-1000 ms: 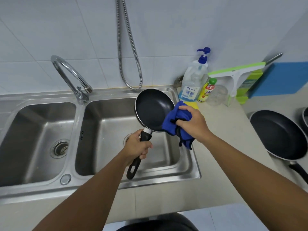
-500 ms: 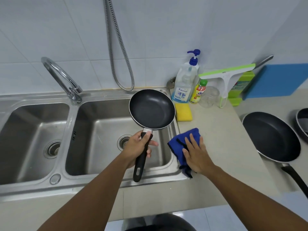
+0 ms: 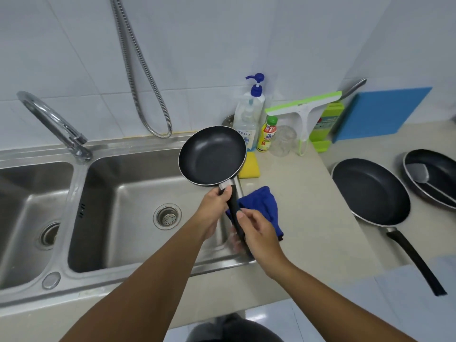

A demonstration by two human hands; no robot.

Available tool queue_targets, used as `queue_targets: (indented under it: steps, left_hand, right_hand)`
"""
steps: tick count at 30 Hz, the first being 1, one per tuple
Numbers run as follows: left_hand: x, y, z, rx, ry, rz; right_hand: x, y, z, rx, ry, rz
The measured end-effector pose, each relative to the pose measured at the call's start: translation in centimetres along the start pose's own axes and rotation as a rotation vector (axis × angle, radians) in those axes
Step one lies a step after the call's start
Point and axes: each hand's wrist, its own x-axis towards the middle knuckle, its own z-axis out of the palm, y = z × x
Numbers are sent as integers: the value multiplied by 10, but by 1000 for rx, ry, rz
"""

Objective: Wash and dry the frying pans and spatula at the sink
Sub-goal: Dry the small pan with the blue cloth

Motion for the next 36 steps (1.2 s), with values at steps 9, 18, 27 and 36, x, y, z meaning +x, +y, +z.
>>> queue_targets:
  steps: [9,18,27,36]
  left_hand:
    - [-2,-18,34,10,-19,-6]
    - [35,-22,84,56,90,11]
    - [57,-50,160,374,208,37]
    - [82,-88,170,581,313,132]
  right_hand:
    - [-12,42,-37,24,216,-92]
    - [-32,101,-136,-19,264,-59]
    - [-13,157,-204,-58,294,52]
    - [-13,165,-220,-103,281,58]
